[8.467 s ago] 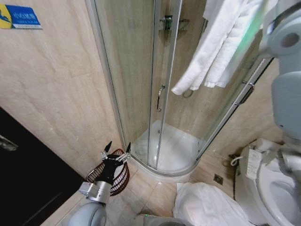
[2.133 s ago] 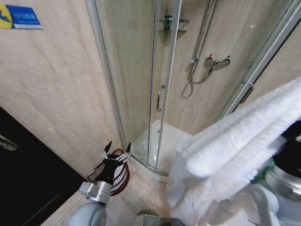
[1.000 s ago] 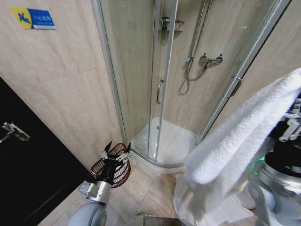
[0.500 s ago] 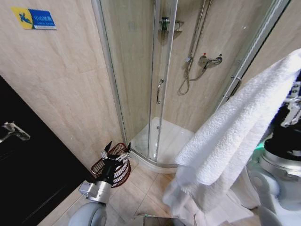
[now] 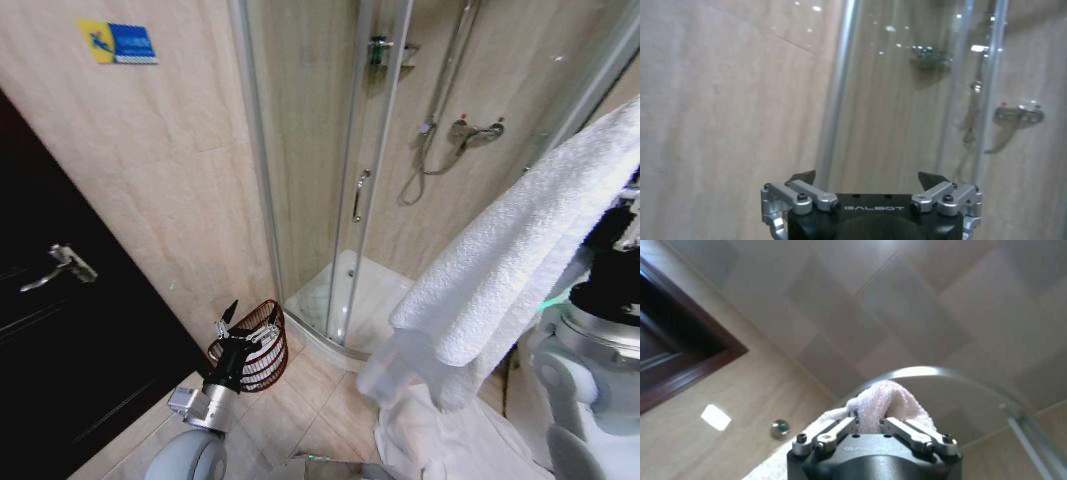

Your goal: Discard the used towel into the hamper.

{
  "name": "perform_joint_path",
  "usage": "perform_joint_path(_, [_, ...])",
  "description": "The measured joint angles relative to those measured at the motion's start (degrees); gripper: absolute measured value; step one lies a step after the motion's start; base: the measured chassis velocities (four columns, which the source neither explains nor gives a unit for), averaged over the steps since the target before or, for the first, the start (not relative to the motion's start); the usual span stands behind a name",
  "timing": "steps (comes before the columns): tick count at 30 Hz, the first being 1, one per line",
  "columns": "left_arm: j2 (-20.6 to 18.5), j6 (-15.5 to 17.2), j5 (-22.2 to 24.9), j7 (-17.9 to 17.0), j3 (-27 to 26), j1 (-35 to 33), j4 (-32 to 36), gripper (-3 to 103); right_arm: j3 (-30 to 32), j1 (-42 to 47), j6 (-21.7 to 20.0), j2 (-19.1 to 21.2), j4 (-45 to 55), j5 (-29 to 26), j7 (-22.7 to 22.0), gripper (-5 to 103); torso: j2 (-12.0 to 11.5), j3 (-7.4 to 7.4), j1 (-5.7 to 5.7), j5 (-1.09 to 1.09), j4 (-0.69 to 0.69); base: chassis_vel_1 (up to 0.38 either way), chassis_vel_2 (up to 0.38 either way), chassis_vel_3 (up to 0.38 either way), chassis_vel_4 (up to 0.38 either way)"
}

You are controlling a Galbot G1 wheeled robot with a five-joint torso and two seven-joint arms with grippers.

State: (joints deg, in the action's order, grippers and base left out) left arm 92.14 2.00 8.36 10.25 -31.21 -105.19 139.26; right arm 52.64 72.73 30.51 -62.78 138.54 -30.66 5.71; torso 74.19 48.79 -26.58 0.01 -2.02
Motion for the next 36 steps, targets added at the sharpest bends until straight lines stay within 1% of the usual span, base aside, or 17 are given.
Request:
perform_joint_path(5, [0.0,0.0,0.0,0.0,0.0,0.0,0.0,100,0.1,0.3,-1.4,0.5,1.2,-0.1,-1.1,6,0.0,0.00,0.00,-0.01,0.00,0.115,0.109,0.095,0.099])
perform_joint_path(9, [0.0,0.0,0.0,0.0,0.0,0.0,0.0,100,0.2,0.6,-1.6,0.4,1.7,-0.7,-1.3,6,0.0,0.00,0.00,0.00,-0.02,0.132,0.138,0.133,0.115])
perform_joint_path(12, [0.0,0.0,0.0,0.0,0.0,0.0,0.0,100,0.8,0.7,-2.0,0.6,2.3,-1.5,-1.6,6,0.0,0.00,0.00,-0.01,0.00,0.089,0.105,0.139,0.128])
perform_joint_path(13, [0.0,0.0,0.0,0.0,0.0,0.0,0.0,100,1.0,0.8,-2.5,0.8,2.7,-1.9,-1.8,6,0.0,0.00,0.00,0.00,0.01,0.118,0.102,0.136,0.124])
perform_joint_path(16, [0.0,0.0,0.0,0.0,0.0,0.0,0.0,100,1.3,0.4,-3.6,1.1,3.2,-2.9,-2.3,6,-0.1,-0.07,0.05,-0.01,-0.02,0.115,0.116,0.113,0.128])
perform_joint_path(20, [0.0,0.0,0.0,0.0,0.0,0.0,0.0,100,1.3,-0.2,-4.7,1.1,3.3,-3.1,-2.9,6,-0.4,-0.23,0.20,0.00,-0.01,0.122,0.123,0.112,0.124])
perform_joint_path(22, [0.0,0.0,0.0,0.0,0.0,0.0,0.0,100,1.0,-0.5,-6.3,1.2,3.4,-2.8,-4.1,6,-0.6,-0.28,0.29,0.00,-0.01,0.145,0.134,0.126,0.128])
perform_joint_path(23, [0.0,0.0,0.0,0.0,0.0,0.0,0.0,100,1.0,-0.5,-6.3,1.2,3.4,-2.8,-4.1,6,-0.6,-0.28,0.29,0.00,-0.01,0.132,0.141,0.141,0.128])
perform_joint_path(25, [0.0,0.0,0.0,0.0,0.0,0.0,0.0,100,-0.1,-2.7,-8.7,2.8,3.0,-2.6,-5.9,6,-1.2,-0.58,0.56,-0.02,-0.02,0.129,0.133,0.145,0.124])
perform_joint_path(27, [0.0,0.0,0.0,0.0,0.0,0.0,0.0,100,-0.2,-3.7,-9.4,3.5,2.7,-2.6,-6.4,6,-1.4,-0.70,0.67,-0.02,-0.02,0.121,0.127,0.150,0.113])
perform_joint_path(29, [0.0,0.0,0.0,0.0,0.0,0.0,0.0,100,-0.6,-5.4,-11.0,4.8,2.1,-2.7,-7.7,6,-2.0,-1.02,0.95,0.01,-0.02,0.122,0.118,0.126,0.131])
perform_joint_path(30, [0.0,0.0,0.0,0.0,0.0,0.0,0.0,100,-0.8,-6.2,-11.6,5.5,1.9,-3.1,-8.1,6,-2.4,-1.24,1.12,-0.01,-0.03,0.122,0.093,0.121,0.140])
perform_joint_path(34, [0.0,0.0,0.0,0.0,0.0,0.0,0.0,100,-1.2,-7.7,-12.3,7.0,1.6,-4.2,-8.3,6,-3.2,-1.72,1.51,0.00,-0.01,0.112,0.094,0.124,0.103])
perform_joint_path(36, [0.0,0.0,0.0,0.0,0.0,0.0,0.0,100,-2.2,-9.8,-12.6,8.5,1.0,-5.0,-8.3,6,-4.0,-2.15,1.84,0.00,-0.02,0.100,0.096,0.090,0.087])
